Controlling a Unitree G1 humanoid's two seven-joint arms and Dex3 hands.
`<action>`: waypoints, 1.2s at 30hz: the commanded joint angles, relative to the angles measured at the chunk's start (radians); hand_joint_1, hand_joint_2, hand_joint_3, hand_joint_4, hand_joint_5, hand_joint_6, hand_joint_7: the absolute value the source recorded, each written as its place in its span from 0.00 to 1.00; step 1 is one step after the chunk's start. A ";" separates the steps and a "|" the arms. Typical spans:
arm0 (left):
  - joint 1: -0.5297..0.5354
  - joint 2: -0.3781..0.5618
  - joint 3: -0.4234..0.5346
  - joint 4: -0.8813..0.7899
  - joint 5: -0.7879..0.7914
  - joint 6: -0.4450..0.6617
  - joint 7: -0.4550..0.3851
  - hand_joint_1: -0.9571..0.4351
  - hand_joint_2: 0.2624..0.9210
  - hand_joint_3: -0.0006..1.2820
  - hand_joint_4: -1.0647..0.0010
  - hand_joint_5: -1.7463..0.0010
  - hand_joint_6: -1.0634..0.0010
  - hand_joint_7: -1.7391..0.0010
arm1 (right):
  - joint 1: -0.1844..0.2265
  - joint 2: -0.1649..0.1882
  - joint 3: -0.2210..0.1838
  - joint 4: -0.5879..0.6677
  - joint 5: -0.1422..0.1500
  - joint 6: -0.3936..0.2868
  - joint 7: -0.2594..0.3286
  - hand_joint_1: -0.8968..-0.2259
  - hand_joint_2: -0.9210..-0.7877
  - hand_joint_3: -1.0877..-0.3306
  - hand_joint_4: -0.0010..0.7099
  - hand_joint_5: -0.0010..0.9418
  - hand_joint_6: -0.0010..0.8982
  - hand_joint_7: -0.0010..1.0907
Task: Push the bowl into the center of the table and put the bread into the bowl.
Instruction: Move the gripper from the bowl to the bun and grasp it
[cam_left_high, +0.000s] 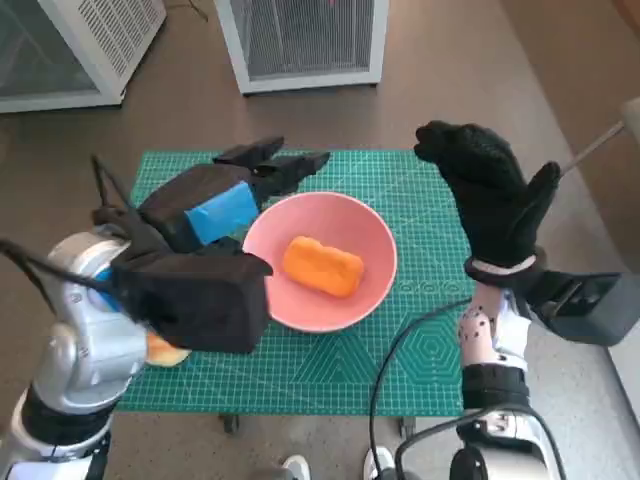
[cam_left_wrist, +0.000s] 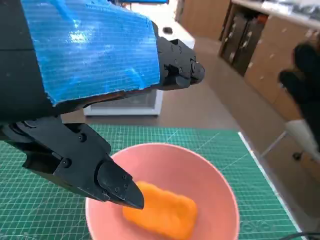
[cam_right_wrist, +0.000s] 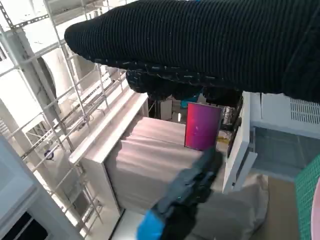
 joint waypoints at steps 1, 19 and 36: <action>0.096 0.082 0.107 -0.121 -0.019 0.041 -0.035 0.56 0.75 0.01 1.00 1.00 0.82 0.99 | 0.020 0.009 0.004 0.006 0.012 0.019 0.009 0.54 0.00 0.81 0.47 0.00 0.55 0.00; 0.470 0.266 0.477 -0.301 -0.141 0.118 -0.129 0.63 0.75 0.00 0.97 1.00 0.80 0.99 | 0.013 0.007 0.001 0.017 0.018 0.025 0.026 0.54 0.00 0.81 0.47 0.00 0.54 0.00; 0.652 0.259 0.445 -0.308 -0.114 0.137 -0.031 0.63 0.73 0.00 0.88 0.99 0.77 0.99 | 0.004 -0.007 -0.003 0.035 0.014 0.022 0.032 0.54 0.00 0.82 0.47 0.00 0.56 0.01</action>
